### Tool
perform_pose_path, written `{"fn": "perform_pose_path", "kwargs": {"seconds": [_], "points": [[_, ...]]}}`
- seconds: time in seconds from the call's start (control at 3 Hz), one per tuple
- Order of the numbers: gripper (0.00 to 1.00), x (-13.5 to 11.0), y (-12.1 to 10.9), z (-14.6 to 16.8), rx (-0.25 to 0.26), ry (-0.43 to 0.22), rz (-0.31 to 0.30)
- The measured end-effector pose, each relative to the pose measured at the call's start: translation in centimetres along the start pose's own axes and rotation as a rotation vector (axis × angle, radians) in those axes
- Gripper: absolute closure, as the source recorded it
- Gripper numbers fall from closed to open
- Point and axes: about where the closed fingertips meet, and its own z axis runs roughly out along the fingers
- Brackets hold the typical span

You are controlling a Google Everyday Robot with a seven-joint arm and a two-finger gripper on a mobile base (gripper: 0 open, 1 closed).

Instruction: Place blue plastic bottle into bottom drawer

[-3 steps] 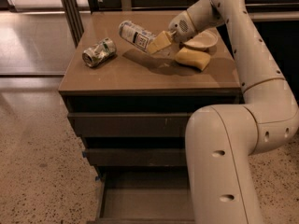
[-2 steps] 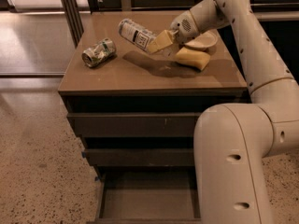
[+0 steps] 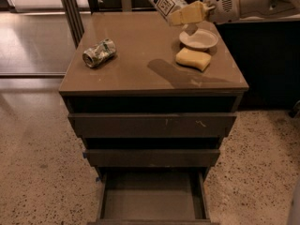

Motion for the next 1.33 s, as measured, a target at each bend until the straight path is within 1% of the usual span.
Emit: {"fn": "perform_pose_path", "kwargs": {"seconds": [0.33, 0.67, 1.0, 1.33], "points": [[1.0, -0.8, 3.2, -3.1, 0.057, -0.148, -0.04], [1.0, 2.6, 3.0, -3.4, 0.066, -0.287, 0.022], [1.0, 8.8, 2.1, -1.1, 0.054, -0.357, 0.126], [1.0, 16.4, 1.7, 3.7, 0.031, -0.343, 0.251]]}}
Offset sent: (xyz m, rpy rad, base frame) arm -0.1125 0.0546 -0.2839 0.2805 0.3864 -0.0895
